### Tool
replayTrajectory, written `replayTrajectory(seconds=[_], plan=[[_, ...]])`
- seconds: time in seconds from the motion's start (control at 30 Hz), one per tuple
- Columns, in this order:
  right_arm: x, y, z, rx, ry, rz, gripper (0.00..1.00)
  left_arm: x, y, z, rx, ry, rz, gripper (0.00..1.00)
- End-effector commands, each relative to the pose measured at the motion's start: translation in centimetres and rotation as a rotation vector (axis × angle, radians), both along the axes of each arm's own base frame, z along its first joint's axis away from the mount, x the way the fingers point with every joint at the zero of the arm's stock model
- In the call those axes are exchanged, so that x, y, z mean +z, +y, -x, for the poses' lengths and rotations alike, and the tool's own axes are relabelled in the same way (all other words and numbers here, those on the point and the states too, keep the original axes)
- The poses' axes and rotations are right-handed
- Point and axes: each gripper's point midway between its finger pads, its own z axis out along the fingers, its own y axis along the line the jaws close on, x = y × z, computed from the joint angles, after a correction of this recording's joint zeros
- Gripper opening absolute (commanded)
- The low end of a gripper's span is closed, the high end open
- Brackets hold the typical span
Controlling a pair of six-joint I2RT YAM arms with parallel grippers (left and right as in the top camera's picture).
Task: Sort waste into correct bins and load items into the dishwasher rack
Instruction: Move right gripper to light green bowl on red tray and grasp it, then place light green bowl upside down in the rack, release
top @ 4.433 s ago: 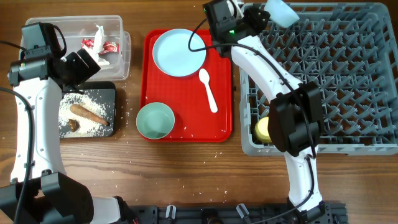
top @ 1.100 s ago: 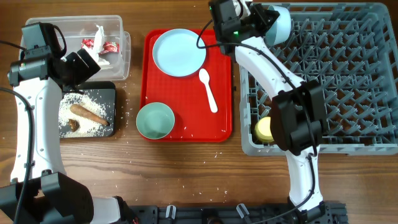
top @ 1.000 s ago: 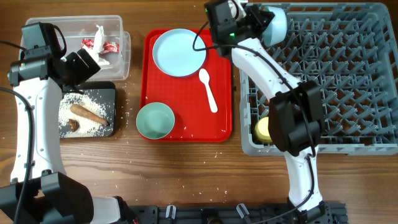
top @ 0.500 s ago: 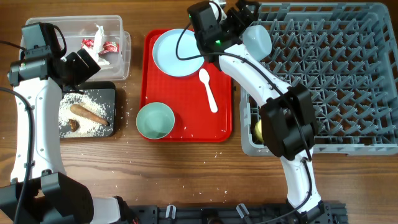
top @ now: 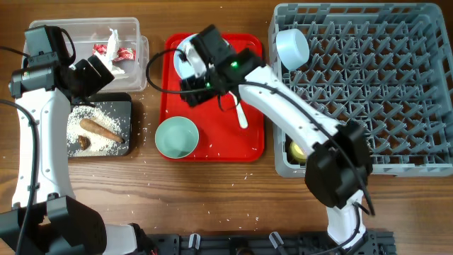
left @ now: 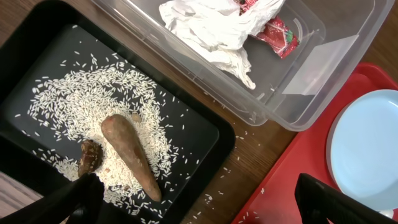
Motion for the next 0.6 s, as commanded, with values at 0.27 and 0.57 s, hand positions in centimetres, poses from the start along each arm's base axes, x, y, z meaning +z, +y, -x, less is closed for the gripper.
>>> replayTrajectory(seconds=[0.27,0.57], plan=[[-10.4,-0.6,6.2,-0.207,0.353,0.067,0.09,0.2,0.3,-0.2,0.008,-0.004,-0.005,1.00],[-3.4,-7.3,0.7,-0.396,0.162,0.140,0.04,0.2,0.3,-0.2,0.009,-0.004,-0.005,1.00]])
